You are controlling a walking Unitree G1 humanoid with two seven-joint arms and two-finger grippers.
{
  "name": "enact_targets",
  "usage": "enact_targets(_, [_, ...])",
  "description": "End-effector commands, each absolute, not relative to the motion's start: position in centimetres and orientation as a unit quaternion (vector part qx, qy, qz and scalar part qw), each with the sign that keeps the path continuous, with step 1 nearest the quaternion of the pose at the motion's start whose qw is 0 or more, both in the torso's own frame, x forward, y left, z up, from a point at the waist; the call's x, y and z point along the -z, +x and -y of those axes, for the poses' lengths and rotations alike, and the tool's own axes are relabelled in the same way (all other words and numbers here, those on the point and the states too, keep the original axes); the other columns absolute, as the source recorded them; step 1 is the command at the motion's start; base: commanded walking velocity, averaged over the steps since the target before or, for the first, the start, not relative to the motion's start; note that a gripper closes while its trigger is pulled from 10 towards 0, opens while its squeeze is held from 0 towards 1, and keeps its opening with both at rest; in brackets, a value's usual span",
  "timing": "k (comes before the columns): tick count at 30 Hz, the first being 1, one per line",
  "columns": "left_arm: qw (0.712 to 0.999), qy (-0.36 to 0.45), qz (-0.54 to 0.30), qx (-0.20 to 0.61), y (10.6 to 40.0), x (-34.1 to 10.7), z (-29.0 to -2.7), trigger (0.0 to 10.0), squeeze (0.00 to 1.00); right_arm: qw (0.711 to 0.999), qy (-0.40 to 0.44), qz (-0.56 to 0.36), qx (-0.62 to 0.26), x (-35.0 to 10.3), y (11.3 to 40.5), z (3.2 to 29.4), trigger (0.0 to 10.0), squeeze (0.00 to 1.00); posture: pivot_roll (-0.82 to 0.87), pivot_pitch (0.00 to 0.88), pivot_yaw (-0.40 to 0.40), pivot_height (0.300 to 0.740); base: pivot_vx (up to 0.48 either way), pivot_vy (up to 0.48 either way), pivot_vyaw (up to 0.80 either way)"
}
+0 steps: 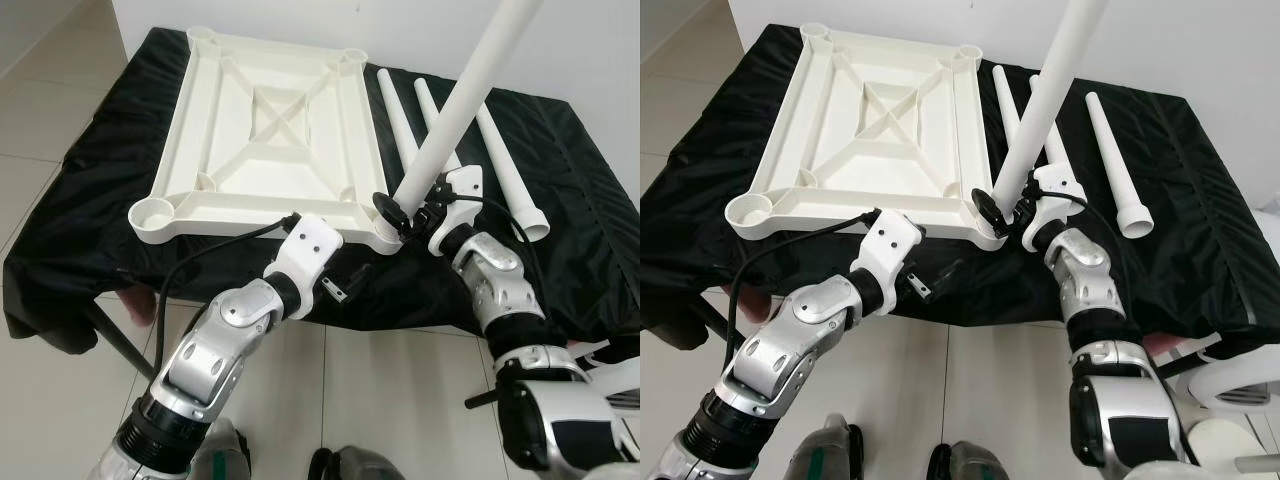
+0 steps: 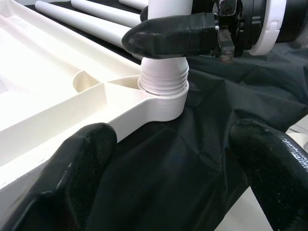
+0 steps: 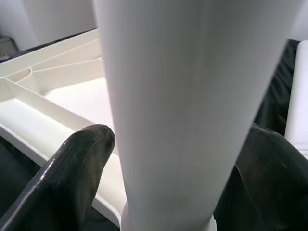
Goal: Building children table
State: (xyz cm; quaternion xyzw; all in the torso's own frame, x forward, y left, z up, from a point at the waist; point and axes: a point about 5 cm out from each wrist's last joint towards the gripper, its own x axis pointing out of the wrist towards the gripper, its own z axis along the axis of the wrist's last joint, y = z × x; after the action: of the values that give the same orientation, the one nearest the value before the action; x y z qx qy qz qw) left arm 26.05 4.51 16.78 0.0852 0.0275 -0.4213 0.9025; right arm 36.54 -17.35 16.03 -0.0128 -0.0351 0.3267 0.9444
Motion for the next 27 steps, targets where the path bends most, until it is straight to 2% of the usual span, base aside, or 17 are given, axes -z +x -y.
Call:
enact_targets(1, [0.898, 0.085, -0.026, 0.431, 25.9, -16.9, -4.2, 10.0, 0.0, 0.94, -0.015, 0.022, -0.341, -15.5, 36.4, 17.6, 10.0, 0.0, 0.13, 0.069, -0.114, 0.74, 0.0, 0.0, 0.0])
enact_targets(4, [0.898, 0.085, -0.027, 0.431, 25.9, -17.0, -4.2, 10.0, 0.0, 0.936, -0.018, 0.015, -0.351, -15.3, 36.4, 17.7, 10.0, 0.0, 0.13, 0.069, -0.112, 0.74, 0.0, 0.0, 0.0])
enact_targets(5, [0.898, 0.086, -0.027, 0.431, 25.9, -17.0, -4.2, 10.0, 0.0, 0.935, -0.019, 0.012, -0.354, -15.2, 36.4, 17.9, 8.4, 0.0, 0.13, 0.069, -0.111, 0.74, 0.0, 0.0, 0.0])
enact_targets(6, [0.898, 0.086, -0.027, 0.431, 25.9, -17.0, -4.2, 10.0, 0.0, 0.935, -0.019, 0.012, -0.354, -15.2, 36.4, 17.9, 8.4, 0.0, 0.13, 0.069, -0.111, 0.74, 0.0, 0.0, 0.0])
enact_targets(7, [0.898, 0.086, -0.027, 0.431, 25.9, -17.0, -4.2, 10.0, 0.0, 0.934, -0.018, 0.009, -0.357, -15.1, 36.4, 18.0, 4.7, 0.0, 0.13, 0.07, -0.111, 0.74, 0.0, 0.0, 0.0])
enact_targets(8, [0.898, 0.086, -0.027, 0.431, 25.9, -17.0, -4.2, 10.0, 0.0, 0.934, -0.018, 0.009, -0.357, -15.1, 36.4, 18.0, 4.7, 0.0, 0.13, 0.07, -0.111, 0.74, 0.0, 0.0, 0.0])
enact_targets(9, [0.898, 0.086, -0.026, 0.431, 25.9, -17.0, -4.2, 10.0, 0.0, 0.932, -0.02, 0.007, -0.361, -15.1, 36.4, 18.2, 1.8, 0.0, 0.13, 0.07, -0.111, 0.74, 0.0, 0.0, 0.0])
enact_targets(10, [0.898, 0.086, -0.026, 0.431, 25.9, -17.0, -4.2, 10.0, 0.0, 0.932, -0.02, 0.007, -0.361, -15.1, 36.4, 18.2, 1.8, 0.0, 0.13, 0.07, -0.111, 0.74, 0.0, 0.0, 0.0])
enact_targets(11, [0.898, 0.086, -0.026, 0.431, 25.9, -17.0, -4.2, 10.0, 0.0, 0.931, -0.022, 0.004, -0.364, -15.0, 36.4, 18.4, 0.0, 0.0, 0.13, 0.07, -0.11, 0.74, 0.0, 0.0, 0.0])
enact_targets(18, [0.898, 0.086, -0.026, 0.431, 25.9, -17.0, -4.2, 10.0, 0.0, 0.931, -0.024, -0.001, -0.364, -14.9, 36.3, 19.2, 0.0, 0.0, 0.13, 0.07, -0.109, 0.74, 0.0, 0.0, 0.0])
enact_targets(20, [0.897, 0.086, -0.026, 0.432, 25.9, -17.1, -4.2, 10.0, 0.0, 0.935, -0.021, -0.004, -0.354, -14.7, 36.3, 19.5, 10.0, 0.0, 0.13, 0.07, -0.11, 0.74, 0.0, 0.0, 0.0])
enact_targets(27, [0.898, 0.084, -0.027, 0.432, 25.8, -17.0, -4.2, 10.0, 0.0, 0.948, 0.016, 0.018, -0.316, -14.2, 36.2, 18.8, 10.0, 0.0, 0.13, 0.075, -0.116, 0.74, 0.0, 0.0, 0.0])
